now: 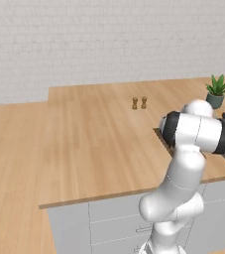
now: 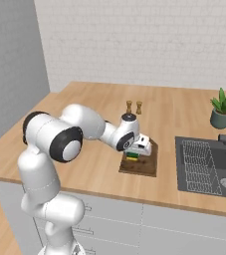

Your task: Pick up the sponge from the counter and clean the cutting board by briefly scrubbing or pressing down on the cutting board. Once finished, release the sponge.

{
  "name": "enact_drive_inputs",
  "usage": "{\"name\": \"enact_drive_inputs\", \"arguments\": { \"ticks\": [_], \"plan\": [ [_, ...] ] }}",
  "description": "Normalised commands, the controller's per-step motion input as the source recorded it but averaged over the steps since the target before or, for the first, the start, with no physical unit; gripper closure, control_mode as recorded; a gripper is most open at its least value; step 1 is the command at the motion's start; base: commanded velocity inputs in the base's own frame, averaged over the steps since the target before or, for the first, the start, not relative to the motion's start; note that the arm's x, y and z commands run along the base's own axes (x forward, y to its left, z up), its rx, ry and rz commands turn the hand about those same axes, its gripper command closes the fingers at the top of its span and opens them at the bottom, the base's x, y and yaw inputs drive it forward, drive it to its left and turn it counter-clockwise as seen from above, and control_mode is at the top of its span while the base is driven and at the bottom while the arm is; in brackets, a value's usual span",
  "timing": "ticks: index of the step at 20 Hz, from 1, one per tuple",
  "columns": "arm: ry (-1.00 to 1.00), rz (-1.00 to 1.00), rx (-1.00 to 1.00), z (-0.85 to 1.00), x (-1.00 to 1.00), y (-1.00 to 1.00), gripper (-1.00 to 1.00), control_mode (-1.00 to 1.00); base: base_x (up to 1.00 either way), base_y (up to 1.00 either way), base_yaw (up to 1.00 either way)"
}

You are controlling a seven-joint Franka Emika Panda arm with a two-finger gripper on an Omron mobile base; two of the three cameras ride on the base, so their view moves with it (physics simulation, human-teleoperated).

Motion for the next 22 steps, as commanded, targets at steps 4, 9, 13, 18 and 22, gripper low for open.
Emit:
{"name": "enact_drive_inputs", "arguments": {
  "ticks": [4,9,13,18,22],
  "plan": [
    [-0.08,0.0,0.0,-0.21,0.15,-0.02,1.0,-1.0,0.0,0.0,0.0],
    [-0.06,0.0,0.0,-0.45,0.18,0.0,1.0,-1.0,0.0,0.0,0.0],
    [-0.09,0.0,0.0,-0.21,0.27,0.0,1.0,-1.0,0.0,0.0,0.0],
    [-0.03,0.0,0.02,0.0,0.23,0.0,1.0,-1.0,0.0,0.0,0.0],
    [0.0,0.0,0.02,0.07,0.28,0.0,1.0,-1.0,0.0,0.0,0.0]
  ]
}}
